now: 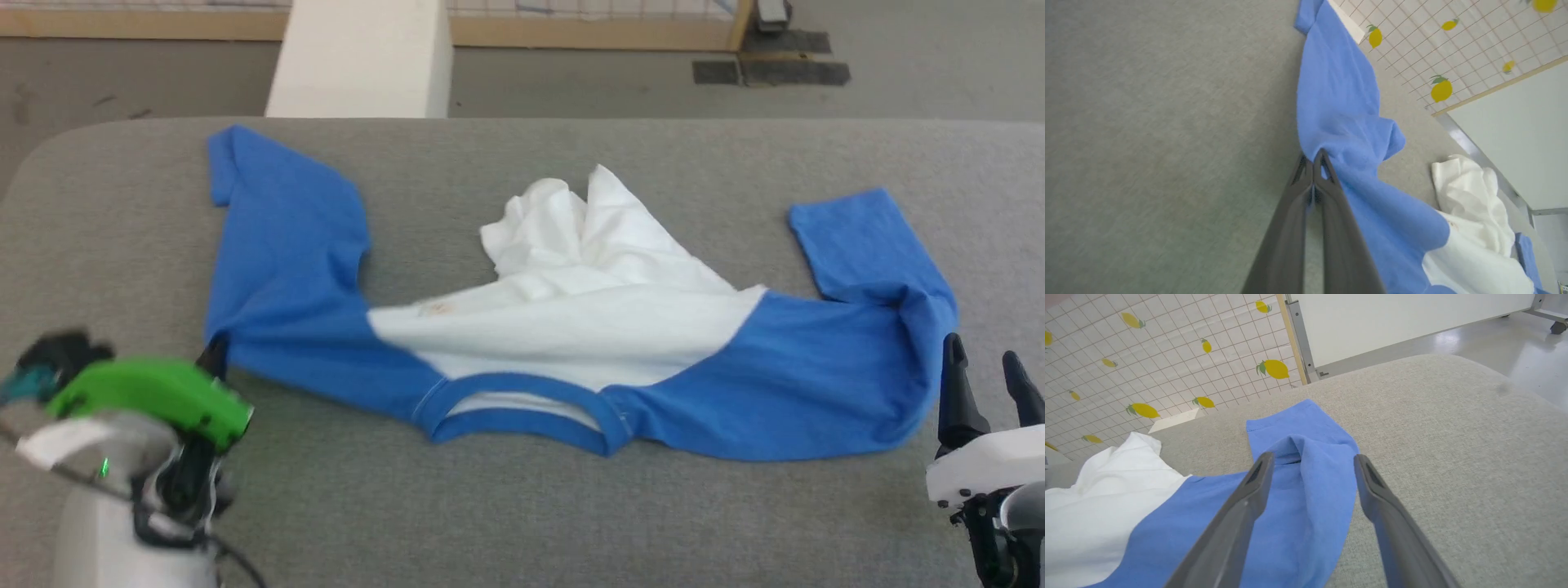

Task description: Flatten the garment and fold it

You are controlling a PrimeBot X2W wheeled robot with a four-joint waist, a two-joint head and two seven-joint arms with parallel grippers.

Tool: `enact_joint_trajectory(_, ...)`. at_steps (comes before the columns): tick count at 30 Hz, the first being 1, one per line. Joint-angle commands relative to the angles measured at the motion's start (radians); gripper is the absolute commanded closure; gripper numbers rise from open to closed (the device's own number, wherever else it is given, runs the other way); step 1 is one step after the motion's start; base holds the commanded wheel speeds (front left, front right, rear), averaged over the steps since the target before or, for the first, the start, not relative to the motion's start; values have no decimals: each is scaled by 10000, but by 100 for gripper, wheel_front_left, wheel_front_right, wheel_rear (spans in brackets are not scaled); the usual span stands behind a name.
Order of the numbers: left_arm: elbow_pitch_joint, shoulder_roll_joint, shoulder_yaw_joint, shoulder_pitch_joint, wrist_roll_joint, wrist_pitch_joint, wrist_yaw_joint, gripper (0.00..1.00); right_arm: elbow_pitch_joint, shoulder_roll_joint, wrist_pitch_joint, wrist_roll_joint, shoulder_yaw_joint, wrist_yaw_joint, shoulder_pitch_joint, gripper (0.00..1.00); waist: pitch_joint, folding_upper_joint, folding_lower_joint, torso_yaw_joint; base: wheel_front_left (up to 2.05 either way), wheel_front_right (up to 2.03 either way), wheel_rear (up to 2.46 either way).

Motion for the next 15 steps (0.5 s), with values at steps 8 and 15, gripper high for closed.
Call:
enact_joint_trajectory(8, -133, -279, 406, 1714, -185, -454, 666, 0, 80, 1, 62, 27, 201, -15, 225, 0, -487, 0, 0, 532, 0, 0, 0)
enact_joint_trajectory(15, -880, 590, -452, 1914, 2163, -4009, -405, 0, -3, 1, 437, -134, 389, -15, 467, 0, -572, 0, 0, 458, 0, 0, 0)
